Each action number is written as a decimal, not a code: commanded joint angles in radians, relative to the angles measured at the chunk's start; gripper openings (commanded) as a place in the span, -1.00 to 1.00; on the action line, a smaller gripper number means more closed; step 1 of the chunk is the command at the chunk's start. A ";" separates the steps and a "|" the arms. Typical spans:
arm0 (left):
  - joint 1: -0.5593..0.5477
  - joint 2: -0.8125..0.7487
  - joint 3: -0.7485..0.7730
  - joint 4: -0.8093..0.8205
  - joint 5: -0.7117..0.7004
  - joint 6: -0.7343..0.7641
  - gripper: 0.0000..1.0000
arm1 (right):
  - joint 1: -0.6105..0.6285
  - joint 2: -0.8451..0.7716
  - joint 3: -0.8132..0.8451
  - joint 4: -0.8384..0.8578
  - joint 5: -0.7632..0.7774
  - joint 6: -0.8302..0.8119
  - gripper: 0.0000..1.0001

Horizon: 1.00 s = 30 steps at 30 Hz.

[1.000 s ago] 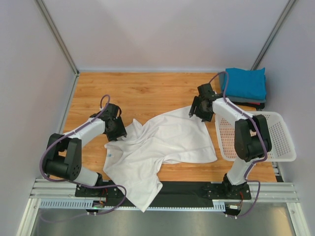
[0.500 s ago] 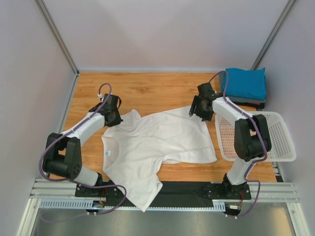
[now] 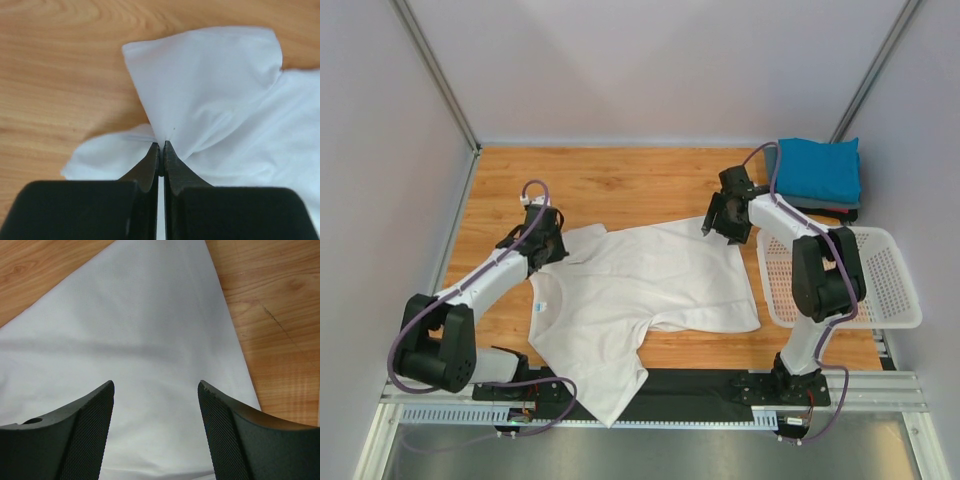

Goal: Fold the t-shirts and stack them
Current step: Flatten the tshirt out

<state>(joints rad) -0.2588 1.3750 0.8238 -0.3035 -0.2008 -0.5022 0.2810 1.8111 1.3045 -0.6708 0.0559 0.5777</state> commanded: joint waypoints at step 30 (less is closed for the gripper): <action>-0.019 -0.208 -0.021 -0.238 0.012 -0.301 0.68 | 0.003 -0.021 -0.016 0.031 -0.027 0.002 0.40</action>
<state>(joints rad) -0.3458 1.1332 0.8288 -0.5415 -0.2749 -0.7105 0.2810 1.8324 1.2873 -0.6613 0.0280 0.5789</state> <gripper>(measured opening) 0.849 0.700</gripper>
